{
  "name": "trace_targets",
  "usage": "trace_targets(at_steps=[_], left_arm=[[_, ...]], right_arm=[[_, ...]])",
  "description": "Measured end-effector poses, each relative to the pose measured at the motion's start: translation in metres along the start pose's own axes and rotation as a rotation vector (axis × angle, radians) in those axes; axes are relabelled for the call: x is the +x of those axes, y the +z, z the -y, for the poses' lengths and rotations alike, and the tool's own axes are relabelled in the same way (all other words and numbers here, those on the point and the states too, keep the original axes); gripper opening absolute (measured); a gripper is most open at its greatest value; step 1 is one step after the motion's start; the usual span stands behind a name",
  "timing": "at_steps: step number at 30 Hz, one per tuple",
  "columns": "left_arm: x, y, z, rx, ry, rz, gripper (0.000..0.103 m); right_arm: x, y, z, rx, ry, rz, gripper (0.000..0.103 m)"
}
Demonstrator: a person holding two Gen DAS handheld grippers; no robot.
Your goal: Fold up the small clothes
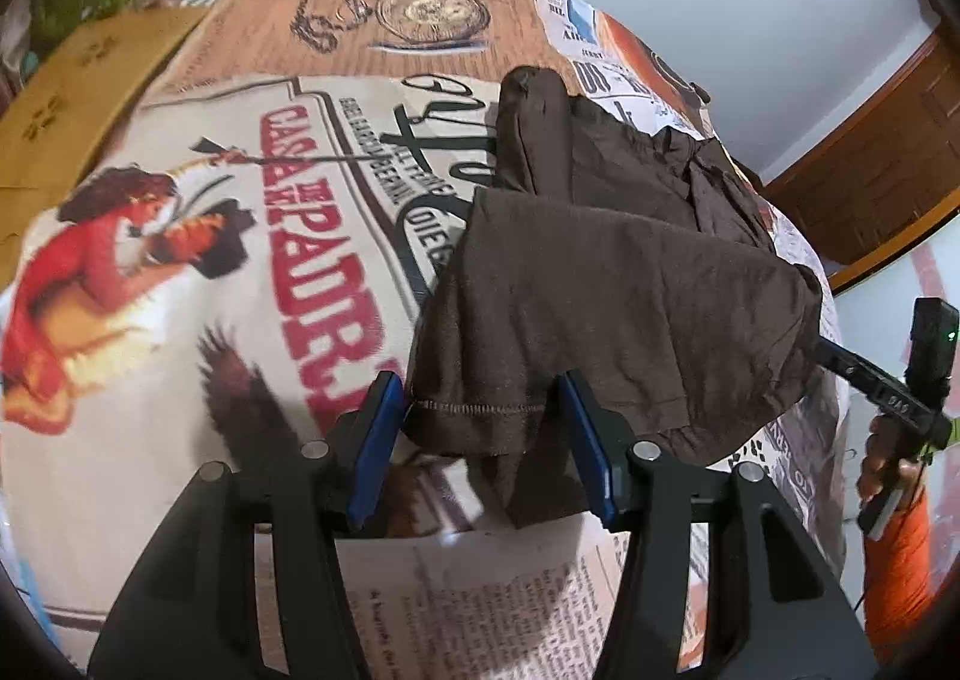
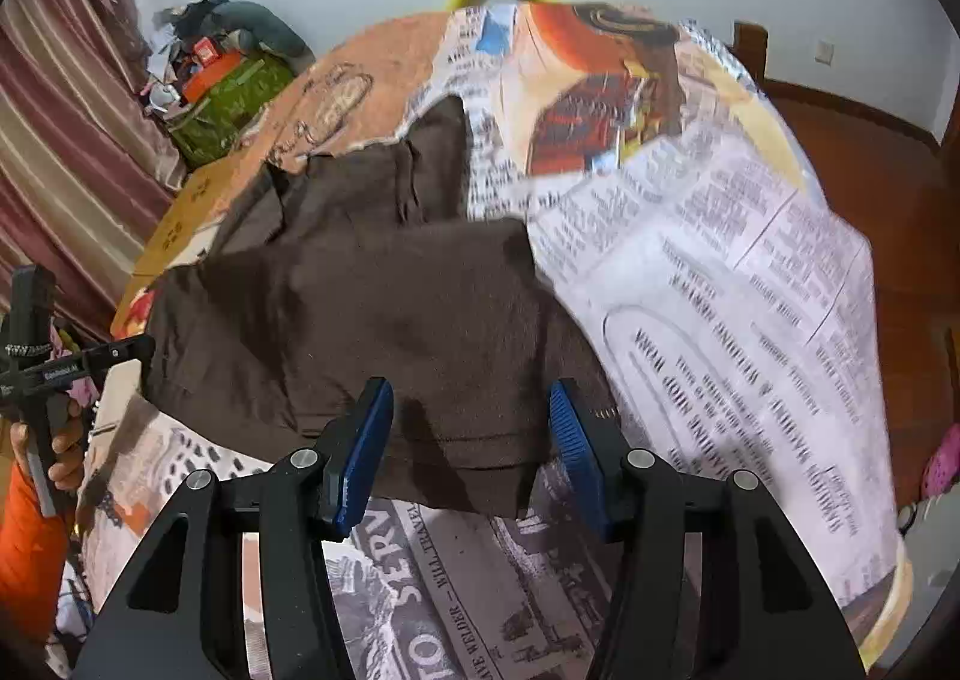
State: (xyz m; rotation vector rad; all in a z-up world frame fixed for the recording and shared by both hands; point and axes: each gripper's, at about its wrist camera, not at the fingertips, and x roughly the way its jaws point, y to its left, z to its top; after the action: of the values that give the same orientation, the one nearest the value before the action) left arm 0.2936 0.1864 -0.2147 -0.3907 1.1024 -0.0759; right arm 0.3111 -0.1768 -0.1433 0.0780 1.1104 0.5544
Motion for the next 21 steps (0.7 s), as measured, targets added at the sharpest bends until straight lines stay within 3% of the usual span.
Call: trace_targets(at_steps=[2, 4, 6, 11, 21], left_arm=[[0.003, -0.001, 0.004, 0.016, 0.013, 0.000, 0.050], [0.004, -0.002, 0.010, 0.043, 0.020, 0.005, 0.035], [0.001, -0.004, 0.015, 0.067, 0.030, 0.015, 0.030], [0.000, -0.003, 0.024, 0.119, 0.089, 0.030, 0.030], [-0.008, -0.001, 0.018, 0.090, 0.094, 0.052, 0.030]], right_arm=[[0.002, 0.001, -0.002, -0.015, -0.024, 0.011, 0.051], [-0.001, 0.003, -0.003, -0.025, -0.039, 0.026, 0.051], [-0.005, 0.003, -0.001, -0.034, -0.057, 0.039, 0.051], [-0.009, 0.000, 0.012, -0.004, -0.069, 0.054, 0.051], [0.002, -0.010, 0.005, -0.083, -0.136, 0.047, 0.050]])
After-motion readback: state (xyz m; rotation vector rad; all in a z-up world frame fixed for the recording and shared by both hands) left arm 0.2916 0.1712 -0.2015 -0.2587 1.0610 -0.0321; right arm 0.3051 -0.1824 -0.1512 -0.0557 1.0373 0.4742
